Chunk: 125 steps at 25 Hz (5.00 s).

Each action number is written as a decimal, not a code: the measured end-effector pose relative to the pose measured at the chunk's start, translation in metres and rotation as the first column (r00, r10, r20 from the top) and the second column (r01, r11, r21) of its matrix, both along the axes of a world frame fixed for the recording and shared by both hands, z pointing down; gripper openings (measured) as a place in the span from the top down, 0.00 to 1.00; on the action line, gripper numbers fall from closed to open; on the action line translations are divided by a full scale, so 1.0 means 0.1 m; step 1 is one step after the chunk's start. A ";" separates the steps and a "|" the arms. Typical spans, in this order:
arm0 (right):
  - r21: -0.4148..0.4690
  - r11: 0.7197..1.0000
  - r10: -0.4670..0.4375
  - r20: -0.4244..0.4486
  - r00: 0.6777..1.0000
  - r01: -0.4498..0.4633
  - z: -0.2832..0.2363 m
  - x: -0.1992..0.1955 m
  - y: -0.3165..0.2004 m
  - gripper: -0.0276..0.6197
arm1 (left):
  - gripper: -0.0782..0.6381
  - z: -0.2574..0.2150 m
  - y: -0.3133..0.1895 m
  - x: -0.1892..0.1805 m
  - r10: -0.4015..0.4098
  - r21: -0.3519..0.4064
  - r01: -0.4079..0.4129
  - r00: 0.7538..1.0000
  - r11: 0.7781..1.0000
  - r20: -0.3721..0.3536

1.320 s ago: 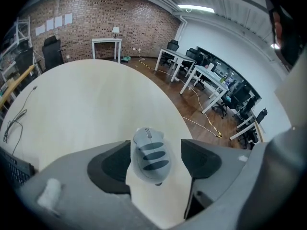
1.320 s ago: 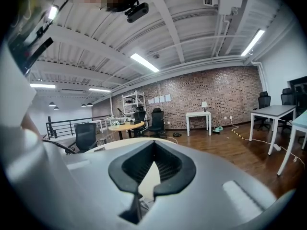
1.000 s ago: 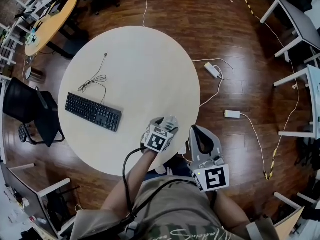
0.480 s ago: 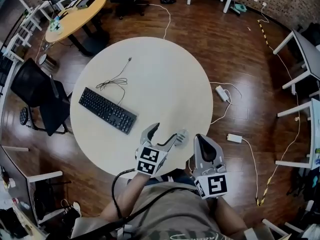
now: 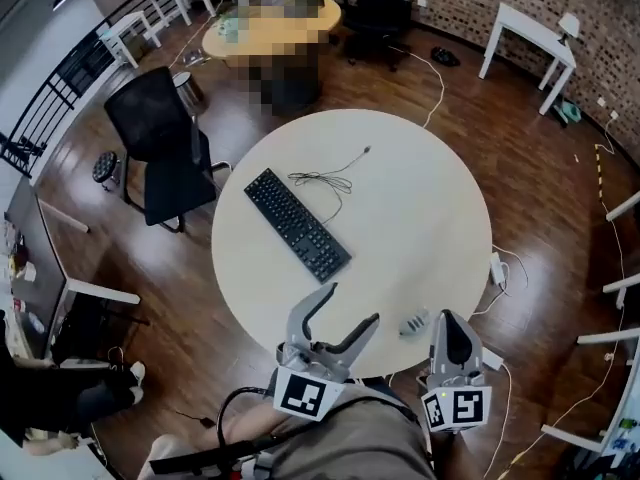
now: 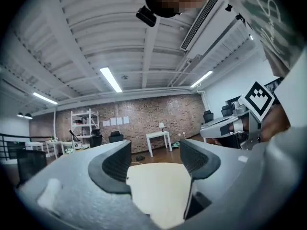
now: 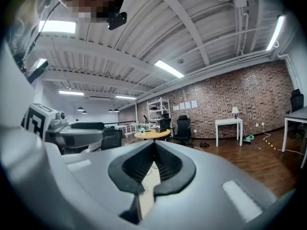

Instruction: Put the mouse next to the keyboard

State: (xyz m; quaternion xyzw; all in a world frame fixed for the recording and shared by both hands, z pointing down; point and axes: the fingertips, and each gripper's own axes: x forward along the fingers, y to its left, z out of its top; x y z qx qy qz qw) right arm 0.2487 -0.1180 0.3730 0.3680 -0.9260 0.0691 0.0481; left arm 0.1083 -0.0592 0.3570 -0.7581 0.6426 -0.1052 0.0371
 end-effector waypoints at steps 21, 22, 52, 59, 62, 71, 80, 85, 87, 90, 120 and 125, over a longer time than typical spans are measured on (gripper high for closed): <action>0.004 0.997 -0.072 -0.002 0.997 0.072 0.11 -0.58 0.02 0.95 | 0.89 -0.22 0.48 -0.72 -0.223 0.088 0.222 0.975 0.971 0.007; 0.002 0.998 -0.061 -0.005 0.998 0.061 0.14 -0.56 0.02 0.95 | 0.88 -0.23 0.49 -0.72 -0.218 0.107 0.216 0.976 0.970 0.007; 0.028 0.994 0.106 -0.019 0.994 -0.105 -0.44 -3.11 1.09 0.95 | 0.88 -0.46 1.05 -3.32 0.085 0.165 -0.065 0.989 0.984 -0.123; 0.132 0.984 0.122 -0.045 0.991 -0.115 -0.55 -3.13 1.11 0.95 | 0.88 -0.58 0.96 -3.33 0.129 0.177 -0.118 0.990 0.977 -0.054; 0.137 0.984 0.123 -0.031 0.992 -0.118 -0.57 -3.11 1.13 0.95 | 0.88 -0.59 0.95 -3.28 0.137 0.181 -0.126 0.989 0.975 -0.052; 0.160 0.980 0.127 -0.045 0.991 -0.118 -0.54 -3.10 1.17 0.95 | 0.88 -0.53 0.99 -3.25 0.135 0.183 -0.126 0.990 0.975 -0.038; 0.171 0.981 0.105 -0.066 0.992 -0.092 -0.54 -3.25 1.29 0.95 | 0.88 -0.36 1.08 -3.34 0.124 0.116 -0.108 0.983 0.987 -0.136; 0.075 0.991 0.119 -0.061 0.991 -0.115 -0.39 -3.26 1.44 0.95 | 0.89 -0.25 1.21 -3.39 0.139 0.116 -0.121 0.978 0.986 -0.159; 0.028 0.987 0.157 -0.033 0.987 -0.156 -0.33 -3.24 1.44 0.95 | 0.89 -0.20 1.22 -3.42 0.156 0.114 -0.138 0.975 0.984 -0.161; 0.039 0.983 0.181 -0.028 0.983 -0.179 -0.34 -3.28 1.52 0.95 | 0.89 -0.20 1.27 -3.46 0.159 0.126 -0.141 0.977 0.982 -0.145; 0.189 0.972 0.139 0.020 0.990 -0.141 -0.71 -2.06 3.92 0.95 | 0.88 -0.56 3.58 -2.02 0.164 0.222 -0.134 0.979 0.966 -0.122; 0.196 0.971 0.135 0.028 0.990 -0.138 -0.56 -1.83 4.53 0.95 | 0.88 -0.48 4.26 -1.80 0.143 0.223 -0.110 0.980 0.968 -0.137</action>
